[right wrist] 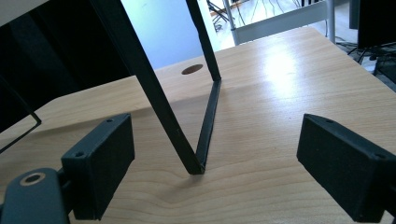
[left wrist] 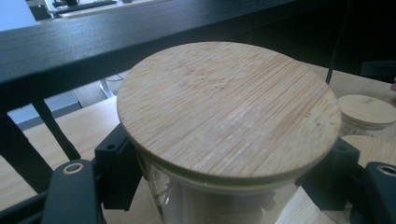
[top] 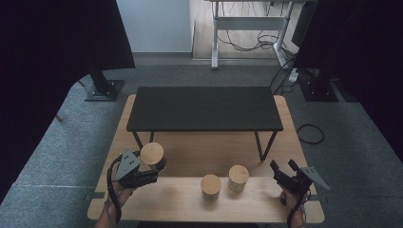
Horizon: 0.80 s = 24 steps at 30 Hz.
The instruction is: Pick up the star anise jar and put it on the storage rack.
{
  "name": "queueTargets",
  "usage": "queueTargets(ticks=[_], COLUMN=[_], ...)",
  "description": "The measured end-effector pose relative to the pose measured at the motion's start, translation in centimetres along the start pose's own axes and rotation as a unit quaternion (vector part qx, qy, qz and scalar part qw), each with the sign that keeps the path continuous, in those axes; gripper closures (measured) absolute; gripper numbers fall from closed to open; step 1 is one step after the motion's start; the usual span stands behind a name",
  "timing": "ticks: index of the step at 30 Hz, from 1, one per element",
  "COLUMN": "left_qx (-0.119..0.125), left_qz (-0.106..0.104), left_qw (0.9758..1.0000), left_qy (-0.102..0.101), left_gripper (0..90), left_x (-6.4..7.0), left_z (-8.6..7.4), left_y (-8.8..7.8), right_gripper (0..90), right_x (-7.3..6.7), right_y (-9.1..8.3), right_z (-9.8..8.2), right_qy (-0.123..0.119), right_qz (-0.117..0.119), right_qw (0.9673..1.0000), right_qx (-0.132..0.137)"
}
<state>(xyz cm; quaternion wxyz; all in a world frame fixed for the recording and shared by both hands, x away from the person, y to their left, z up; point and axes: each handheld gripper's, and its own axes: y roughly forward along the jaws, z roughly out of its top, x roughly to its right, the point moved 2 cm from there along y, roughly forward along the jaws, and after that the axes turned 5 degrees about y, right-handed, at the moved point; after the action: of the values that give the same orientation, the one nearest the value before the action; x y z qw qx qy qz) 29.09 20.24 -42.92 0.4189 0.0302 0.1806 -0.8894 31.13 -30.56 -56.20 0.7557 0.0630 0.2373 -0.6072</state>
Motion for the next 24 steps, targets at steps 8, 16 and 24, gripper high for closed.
queueTargets(ticks=[8,16,24], left_qx=[0.001,0.007,0.009], left_qz=[-0.002,0.003,0.011], left_qw=[1.0000,0.9999,0.9998], left_qy=[0.009,0.013,0.014], left_gripper=[25.2,25.2,25.2], left_x=[-0.1,-0.5,-1.1], left_z=[1.1,2.1,2.5], left_y=[0.0,-0.2,-0.5], right_gripper=[10.4,10.2,10.1], right_x=[0.0,0.0,0.0], right_y=[0.0,0.0,0.0], right_z=[0.0,0.0,0.0], right_qy=[0.001,0.000,-0.002], right_qz=[0.000,0.002,0.001], right_qw=[1.0000,1.0000,1.0000], right_qx=[0.000,-0.001,-0.003])
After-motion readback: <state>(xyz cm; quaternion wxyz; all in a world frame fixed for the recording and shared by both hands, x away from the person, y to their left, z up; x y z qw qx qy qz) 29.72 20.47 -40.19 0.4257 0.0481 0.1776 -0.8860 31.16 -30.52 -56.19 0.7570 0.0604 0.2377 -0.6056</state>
